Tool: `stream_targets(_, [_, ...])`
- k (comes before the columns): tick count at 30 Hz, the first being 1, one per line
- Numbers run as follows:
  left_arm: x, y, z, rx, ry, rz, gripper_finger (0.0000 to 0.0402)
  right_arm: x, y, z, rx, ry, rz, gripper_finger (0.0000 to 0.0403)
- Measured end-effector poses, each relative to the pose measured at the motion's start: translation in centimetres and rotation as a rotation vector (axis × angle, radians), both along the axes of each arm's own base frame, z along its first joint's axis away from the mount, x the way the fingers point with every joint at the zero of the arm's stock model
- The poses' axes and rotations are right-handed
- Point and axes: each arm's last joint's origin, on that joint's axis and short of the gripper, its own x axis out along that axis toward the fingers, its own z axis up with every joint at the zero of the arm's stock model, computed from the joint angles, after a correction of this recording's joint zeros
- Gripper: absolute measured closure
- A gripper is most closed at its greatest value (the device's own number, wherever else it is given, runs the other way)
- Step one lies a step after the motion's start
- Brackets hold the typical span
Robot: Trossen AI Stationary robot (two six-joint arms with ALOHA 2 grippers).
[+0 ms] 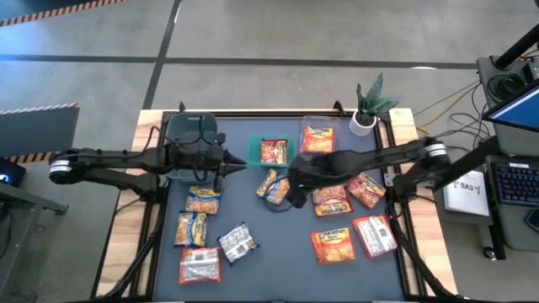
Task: Sort Maruchan noodles
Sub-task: Put the blue noodle pack into the dark blue bin
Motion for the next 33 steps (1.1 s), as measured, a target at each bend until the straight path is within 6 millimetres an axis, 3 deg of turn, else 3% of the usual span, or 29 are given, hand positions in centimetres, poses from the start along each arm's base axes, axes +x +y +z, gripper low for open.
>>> stream_targets(12, [0.3, 0.0, 0.5, 0.120, 0.031, -0.030, 0.0363, 4.7, 1.3, -3.4, 0.101, 0.129, 0.026, 0.0271])
stream_targets(22, [-0.1, 0.4, 1.6, 0.211, 0.015, 0.078, 0.0363, 6.6, 2.0, -1.4, 0.174, 0.043, -0.016, 0.0271])
stream_targets(33, [-4.5, -0.5, 3.9, 0.157, -0.121, 0.104, 0.0363, 7.5, 2.0, -0.1, 0.194, -0.062, -0.030, 0.0271])
